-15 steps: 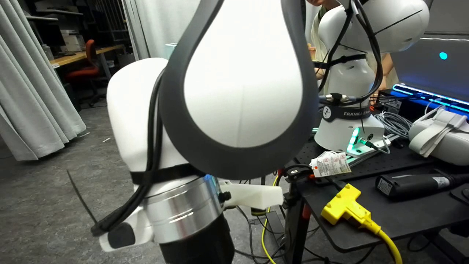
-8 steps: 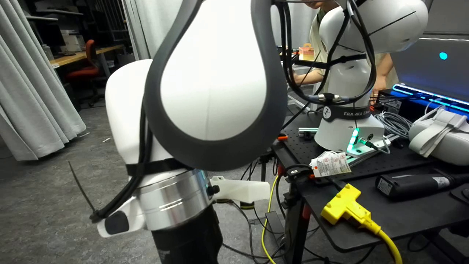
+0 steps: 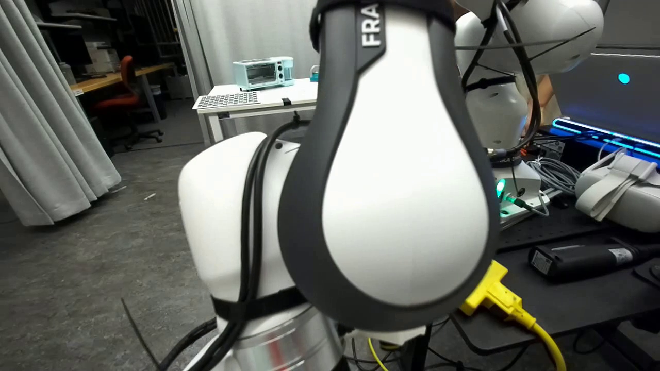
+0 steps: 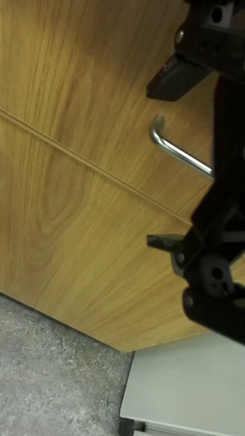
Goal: Fully open the drawer
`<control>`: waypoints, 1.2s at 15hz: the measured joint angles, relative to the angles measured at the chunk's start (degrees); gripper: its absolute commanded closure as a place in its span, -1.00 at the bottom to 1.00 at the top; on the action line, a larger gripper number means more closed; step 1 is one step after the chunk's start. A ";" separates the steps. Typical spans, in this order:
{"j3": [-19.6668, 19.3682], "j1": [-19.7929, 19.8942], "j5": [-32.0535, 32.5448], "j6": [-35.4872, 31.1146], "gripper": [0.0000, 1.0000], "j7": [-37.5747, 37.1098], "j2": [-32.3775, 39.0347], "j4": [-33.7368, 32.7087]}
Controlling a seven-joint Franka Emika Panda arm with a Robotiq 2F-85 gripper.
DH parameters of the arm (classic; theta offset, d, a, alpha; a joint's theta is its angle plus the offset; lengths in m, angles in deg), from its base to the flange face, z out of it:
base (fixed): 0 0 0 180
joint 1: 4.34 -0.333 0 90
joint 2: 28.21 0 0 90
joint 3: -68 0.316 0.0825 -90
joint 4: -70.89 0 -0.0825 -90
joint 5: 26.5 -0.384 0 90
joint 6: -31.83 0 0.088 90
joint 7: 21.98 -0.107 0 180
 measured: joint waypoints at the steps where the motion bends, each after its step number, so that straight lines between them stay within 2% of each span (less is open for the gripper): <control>1: -0.08 0.12 1.67 -0.29 -1.00 -0.31 0.61 -0.50; 5: -0.45 3.19 8.82 -0.28 -1.00 -1.61 1.48 -2.58; 9: -0.39 5.98 13.37 -0.24 -1.00 -2.63 2.21 -4.11; 13: 0.98 7.79 14.21 -0.24 -1.00 -2.77 4.05 -5.53; 18: 5.77 10.59 14.21 -0.23 -1.00 -2.86 7.57 -7.36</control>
